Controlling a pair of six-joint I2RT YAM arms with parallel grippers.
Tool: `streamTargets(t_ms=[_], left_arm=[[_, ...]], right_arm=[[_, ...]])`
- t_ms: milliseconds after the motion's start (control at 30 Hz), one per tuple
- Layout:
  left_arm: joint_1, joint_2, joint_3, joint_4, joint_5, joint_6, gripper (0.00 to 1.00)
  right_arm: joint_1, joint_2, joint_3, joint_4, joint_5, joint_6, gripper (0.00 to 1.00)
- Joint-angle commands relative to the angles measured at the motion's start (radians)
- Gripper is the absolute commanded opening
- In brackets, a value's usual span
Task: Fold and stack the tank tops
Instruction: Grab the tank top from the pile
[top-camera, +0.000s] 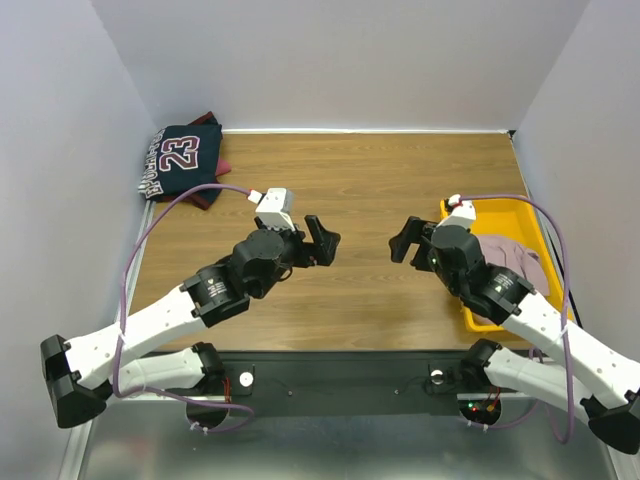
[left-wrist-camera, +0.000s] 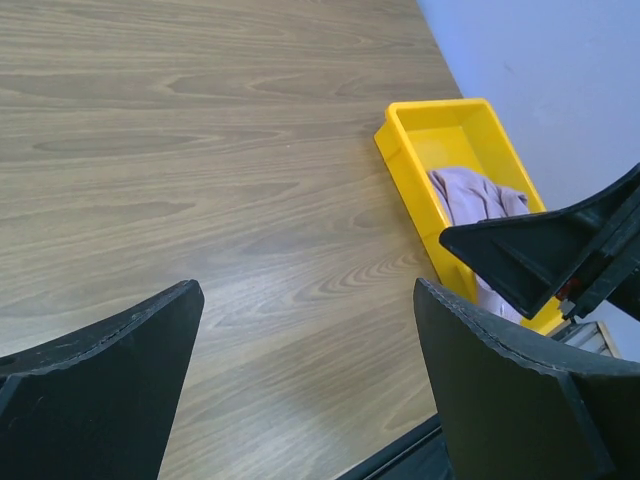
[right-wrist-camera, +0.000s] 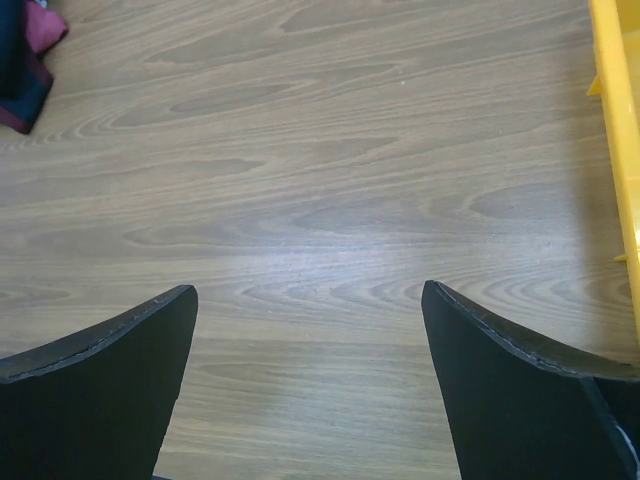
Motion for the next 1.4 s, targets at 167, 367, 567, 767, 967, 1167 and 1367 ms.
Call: streamTargets(t_ms=[167,367,567,767,967,1167,1367], left_arm=[[-0.001,0.011,-0.013,0.062,0.016,0.001,0.99],[-0.001,0.074,-0.013,0.091,0.056,0.000,0.99],[-0.001,0.125,-0.024,0.117,0.113,-0.025,0.98],[0.004,0.142,-0.038,0.140,0.162,-0.037,0.98],[0.007,0.143,-0.042,0.149,0.197,-0.019,0.98],[0.015,0.155,-0.032,0.134,0.237,-0.002,0.98],[0.032,0.169,-0.024,0.117,0.256,0.020,0.98]], right_arm=[[-0.002,0.042,0.054,-0.063,0.041,0.004,1.00],[-0.169,0.194,0.240,-0.204,0.154,-0.048,1.00],[-0.671,0.323,0.243,-0.186,-0.082,-0.113,1.00],[-0.888,0.476,0.173,-0.151,-0.140,-0.010,0.99],[-0.941,0.508,0.099,-0.092,0.005,0.096,0.98],[-0.996,0.564,0.075,-0.066,0.065,0.128,0.98],[-1.054,0.597,0.013,0.000,0.068,0.113,0.95]])
